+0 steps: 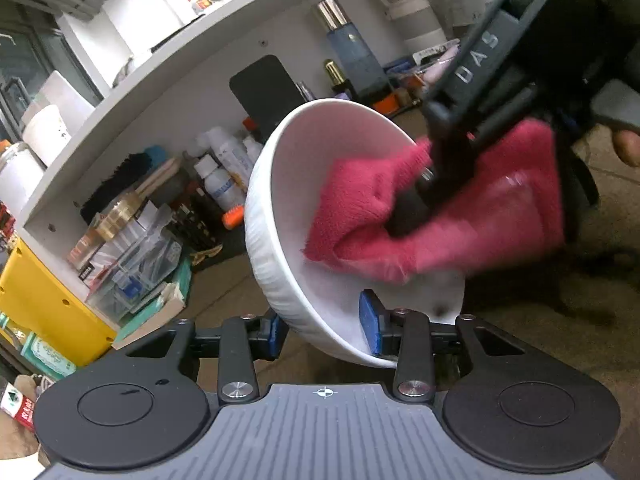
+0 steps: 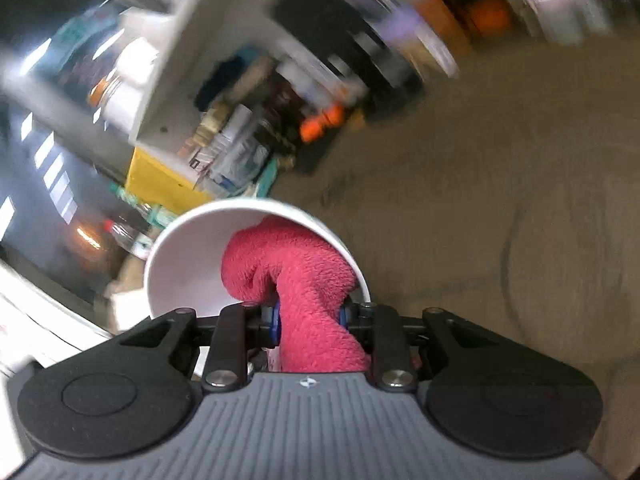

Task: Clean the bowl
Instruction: 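Push the towel back into the bowl with the right tool and wipe again, then tilt the bowl with the left tool while the right tool wipes its inner wall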

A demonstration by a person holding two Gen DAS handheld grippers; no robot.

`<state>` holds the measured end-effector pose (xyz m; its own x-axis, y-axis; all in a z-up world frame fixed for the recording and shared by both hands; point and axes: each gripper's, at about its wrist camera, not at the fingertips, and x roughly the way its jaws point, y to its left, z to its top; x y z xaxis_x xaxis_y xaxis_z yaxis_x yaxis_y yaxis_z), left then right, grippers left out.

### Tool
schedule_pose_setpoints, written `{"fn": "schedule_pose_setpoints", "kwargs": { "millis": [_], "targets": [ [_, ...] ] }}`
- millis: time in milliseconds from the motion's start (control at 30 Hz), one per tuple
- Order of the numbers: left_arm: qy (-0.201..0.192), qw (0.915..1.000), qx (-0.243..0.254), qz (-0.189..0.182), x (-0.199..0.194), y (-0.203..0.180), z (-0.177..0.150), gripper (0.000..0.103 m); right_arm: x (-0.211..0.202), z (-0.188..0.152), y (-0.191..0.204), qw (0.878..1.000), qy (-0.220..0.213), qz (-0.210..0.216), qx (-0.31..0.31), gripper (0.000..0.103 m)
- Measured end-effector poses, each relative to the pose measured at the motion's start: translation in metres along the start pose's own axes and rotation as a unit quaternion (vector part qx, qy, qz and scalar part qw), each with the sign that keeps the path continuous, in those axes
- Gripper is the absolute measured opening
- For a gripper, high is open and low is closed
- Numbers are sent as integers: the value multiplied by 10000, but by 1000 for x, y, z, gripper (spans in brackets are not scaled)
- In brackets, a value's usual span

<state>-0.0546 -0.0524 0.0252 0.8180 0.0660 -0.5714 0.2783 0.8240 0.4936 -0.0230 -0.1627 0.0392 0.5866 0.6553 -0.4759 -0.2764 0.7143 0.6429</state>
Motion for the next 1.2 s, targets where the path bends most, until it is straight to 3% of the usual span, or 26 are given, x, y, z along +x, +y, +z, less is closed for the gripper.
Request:
{"fn": "schedule_pose_setpoints", "kwargs": {
  "millis": [100, 200, 333, 400, 433, 500, 567, 633, 733, 900, 1000, 1033, 1200],
  "targets": [
    [56, 9997, -111, -211, 4, 10, -2, 41, -4, -2, 33, 9930, -405, -221, -1085, 25],
    [106, 9985, -255, -476, 7, 21, -4, 41, -8, -5, 53, 9789, -611, -96, -1949, 25],
    [246, 9930, -273, -1122, 15, 42, -2, 41, -15, -25, 83, 9299, -587, 136, -3629, 25],
    [272, 9916, -122, -1256, 16, 46, -1, 44, -16, -34, 93, 9083, -418, 91, -4162, 24],
    [272, 9912, -5, -1295, 17, 48, -1, 46, -17, -36, 94, 9034, -356, -5, -4274, 24],
    [284, 9930, 148, -1135, 20, 48, 0, 60, -16, -29, 80, 9197, -322, -403, -3892, 25],
    [278, 9952, 141, -930, 21, 45, -1, 70, -14, -22, 58, 9419, -318, -477, -3311, 23],
    [226, 9950, -275, -938, 24, 46, -3, 77, -11, -17, 37, 9595, -315, -540, -2747, 23],
    [293, 9900, -977, -974, 30, 47, -5, 83, -3, -20, 25, 9710, -319, -456, -2326, 23],
    [428, 9731, -2109, -829, 34, 47, -7, 86, -6, -13, -7, 9954, -407, 8, -864, 23],
    [479, 9588, -2716, -688, 37, 45, -11, 103, -8, -10, -33, 9987, -309, 402, 60, 23],
    [484, 9549, -2864, -621, 39, 44, -13, 103, -9, -11, -41, 9981, -280, 487, 272, 23],
    [332, 9561, -2812, -753, 42, 42, -9, 99, -7, -13, -47, 9974, -147, 523, 463, 23]
  ]
}}
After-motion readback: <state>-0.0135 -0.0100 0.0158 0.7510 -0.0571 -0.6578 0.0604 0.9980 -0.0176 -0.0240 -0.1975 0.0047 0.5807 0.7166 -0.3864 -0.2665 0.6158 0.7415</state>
